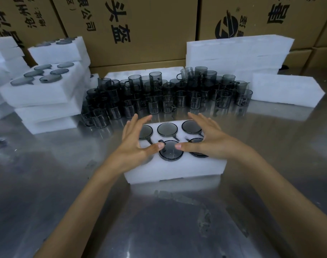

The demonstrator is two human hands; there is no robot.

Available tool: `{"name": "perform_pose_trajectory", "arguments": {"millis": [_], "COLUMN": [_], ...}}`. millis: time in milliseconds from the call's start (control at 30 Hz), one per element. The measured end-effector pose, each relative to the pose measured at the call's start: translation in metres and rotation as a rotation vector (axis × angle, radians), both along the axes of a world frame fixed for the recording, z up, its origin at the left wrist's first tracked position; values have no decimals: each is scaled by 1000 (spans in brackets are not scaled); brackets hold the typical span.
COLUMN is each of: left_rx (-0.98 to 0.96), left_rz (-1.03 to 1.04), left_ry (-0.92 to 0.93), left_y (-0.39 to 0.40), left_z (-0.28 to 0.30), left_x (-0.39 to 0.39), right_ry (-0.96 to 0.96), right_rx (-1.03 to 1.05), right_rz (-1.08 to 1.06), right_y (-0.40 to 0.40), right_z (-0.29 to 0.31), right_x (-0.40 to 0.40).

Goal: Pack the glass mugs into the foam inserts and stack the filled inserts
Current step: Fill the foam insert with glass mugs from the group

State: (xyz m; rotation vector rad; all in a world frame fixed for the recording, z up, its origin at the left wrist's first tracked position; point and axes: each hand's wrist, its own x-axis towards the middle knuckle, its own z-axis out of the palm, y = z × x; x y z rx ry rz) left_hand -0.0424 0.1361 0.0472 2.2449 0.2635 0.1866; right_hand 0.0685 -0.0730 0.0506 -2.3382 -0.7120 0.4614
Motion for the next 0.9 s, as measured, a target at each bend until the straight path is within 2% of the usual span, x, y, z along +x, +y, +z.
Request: {"name": "perform_pose_trajectory", "arguments": {"millis": [167, 367, 567, 700, 767, 833, 900], "left_rx": [27, 38, 8, 12, -80, -137, -9], "left_rz": [-20, -4, -3, 22, 102, 318, 501], "left_ry": [60, 171, 131, 65, -93, -280, -299], "left_y": [-3, -1, 0, 10, 17, 34, 63], "left_z": [4, 11, 7, -6, -13, -15, -14], "left_x": [3, 7, 5, 6, 7, 11, 20], "right_ry": [18, -77, -235, -177, -145, -160, -204], "right_rx": [-21, -52, -183, -224, -212, -188, -145], "right_rz": [17, -49, -59, -42, -53, -70, -86], "right_y": [9, 20, 39, 43, 41, 39, 38], "right_z": [9, 6, 8, 13, 11, 5, -1], "right_x": [8, 1, -12, -8, -7, -8, -10]}}
